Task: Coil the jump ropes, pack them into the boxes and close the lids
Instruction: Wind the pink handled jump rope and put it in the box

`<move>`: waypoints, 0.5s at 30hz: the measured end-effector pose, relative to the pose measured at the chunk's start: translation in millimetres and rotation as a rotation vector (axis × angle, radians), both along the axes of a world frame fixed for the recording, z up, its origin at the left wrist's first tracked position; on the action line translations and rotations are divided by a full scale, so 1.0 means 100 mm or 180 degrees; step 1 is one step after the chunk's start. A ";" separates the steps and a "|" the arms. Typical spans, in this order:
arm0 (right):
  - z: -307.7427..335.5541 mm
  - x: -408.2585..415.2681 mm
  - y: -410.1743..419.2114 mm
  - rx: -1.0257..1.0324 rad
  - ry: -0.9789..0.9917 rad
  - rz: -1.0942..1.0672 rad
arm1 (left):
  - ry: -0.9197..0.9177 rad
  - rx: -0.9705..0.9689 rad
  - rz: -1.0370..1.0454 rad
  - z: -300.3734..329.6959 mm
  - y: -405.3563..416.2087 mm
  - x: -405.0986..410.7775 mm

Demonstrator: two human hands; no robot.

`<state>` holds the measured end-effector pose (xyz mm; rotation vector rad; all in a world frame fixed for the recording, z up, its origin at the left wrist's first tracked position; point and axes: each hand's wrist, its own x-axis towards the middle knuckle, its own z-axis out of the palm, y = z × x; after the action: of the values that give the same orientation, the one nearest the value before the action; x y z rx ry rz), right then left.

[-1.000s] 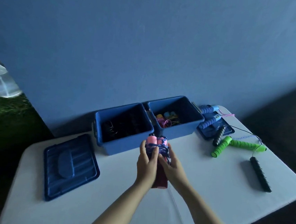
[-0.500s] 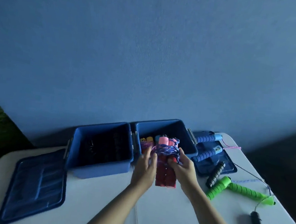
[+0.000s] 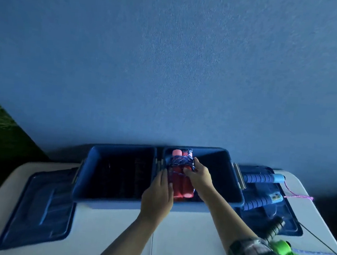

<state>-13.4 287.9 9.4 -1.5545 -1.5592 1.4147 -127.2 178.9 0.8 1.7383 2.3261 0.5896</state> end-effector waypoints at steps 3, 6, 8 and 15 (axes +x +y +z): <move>-0.11 -0.09 -0.04 -0.0115 -0.0323 0.0229 | 0.0193 -0.0092 -0.0099 -0.05 -0.02 -0.04; -0.13 -0.11 -0.08 0.0038 -0.0942 0.0567 | 0.0306 -0.0133 -0.0171 -0.07 -0.01 -0.08; -0.13 -0.11 -0.08 0.0148 -0.1236 0.0762 | 0.0366 -0.0129 -0.0224 -0.09 -0.01 -0.09; -0.24 -0.14 -0.06 0.0148 -0.1823 0.1059 | 0.0336 -0.0113 -0.0227 -0.10 0.00 -0.04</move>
<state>-27.5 281.6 -14.7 -1.8382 -2.2537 1.1275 -131.4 179.2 -9.5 1.8704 2.3162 0.4524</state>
